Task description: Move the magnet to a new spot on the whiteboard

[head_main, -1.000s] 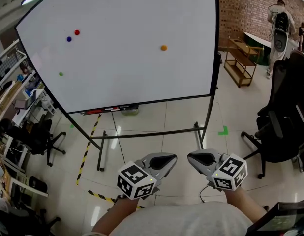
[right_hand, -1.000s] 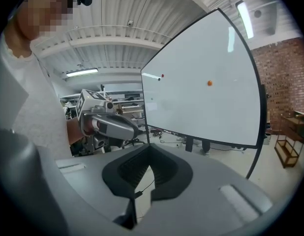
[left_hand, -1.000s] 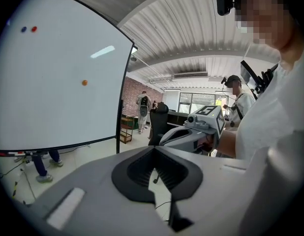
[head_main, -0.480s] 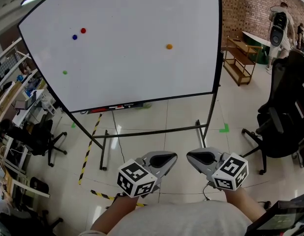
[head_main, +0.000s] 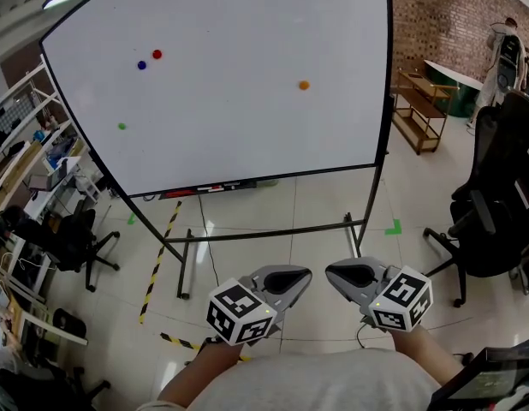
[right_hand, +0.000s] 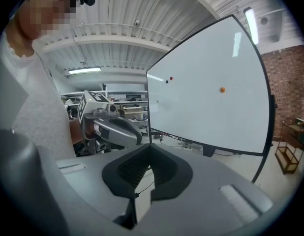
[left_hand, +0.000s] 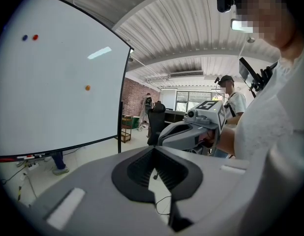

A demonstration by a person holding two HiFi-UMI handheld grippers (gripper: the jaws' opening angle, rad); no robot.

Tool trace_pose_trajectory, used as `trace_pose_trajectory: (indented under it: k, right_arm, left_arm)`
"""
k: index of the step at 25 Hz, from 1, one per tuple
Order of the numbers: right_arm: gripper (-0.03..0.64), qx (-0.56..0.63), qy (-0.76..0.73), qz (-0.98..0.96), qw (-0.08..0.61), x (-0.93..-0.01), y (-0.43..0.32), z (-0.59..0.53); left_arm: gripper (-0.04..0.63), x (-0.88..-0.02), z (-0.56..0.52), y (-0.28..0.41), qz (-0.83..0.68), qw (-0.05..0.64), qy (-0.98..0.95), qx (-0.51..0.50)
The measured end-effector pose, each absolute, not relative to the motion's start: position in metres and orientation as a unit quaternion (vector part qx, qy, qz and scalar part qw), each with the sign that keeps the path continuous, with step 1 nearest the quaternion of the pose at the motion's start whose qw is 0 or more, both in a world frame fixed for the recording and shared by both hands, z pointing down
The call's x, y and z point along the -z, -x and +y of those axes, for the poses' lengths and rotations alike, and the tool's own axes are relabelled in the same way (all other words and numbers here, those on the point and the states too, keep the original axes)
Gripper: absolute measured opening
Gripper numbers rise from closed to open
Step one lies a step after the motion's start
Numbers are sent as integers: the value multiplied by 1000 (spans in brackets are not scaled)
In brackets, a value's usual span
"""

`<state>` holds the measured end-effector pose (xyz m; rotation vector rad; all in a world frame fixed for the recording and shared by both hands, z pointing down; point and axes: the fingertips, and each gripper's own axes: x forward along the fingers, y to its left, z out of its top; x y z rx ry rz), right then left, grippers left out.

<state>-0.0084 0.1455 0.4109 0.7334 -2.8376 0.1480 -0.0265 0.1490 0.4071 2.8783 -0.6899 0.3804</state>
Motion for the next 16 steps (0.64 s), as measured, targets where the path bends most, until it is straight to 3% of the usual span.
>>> trace_pose_trajectory:
  k: [16]
  right_arm:
    - [3, -44, -254, -960, 110, -414, 23, 158]
  left_arm:
    - [-15, -408, 163, 41, -226, 74, -963, -124]
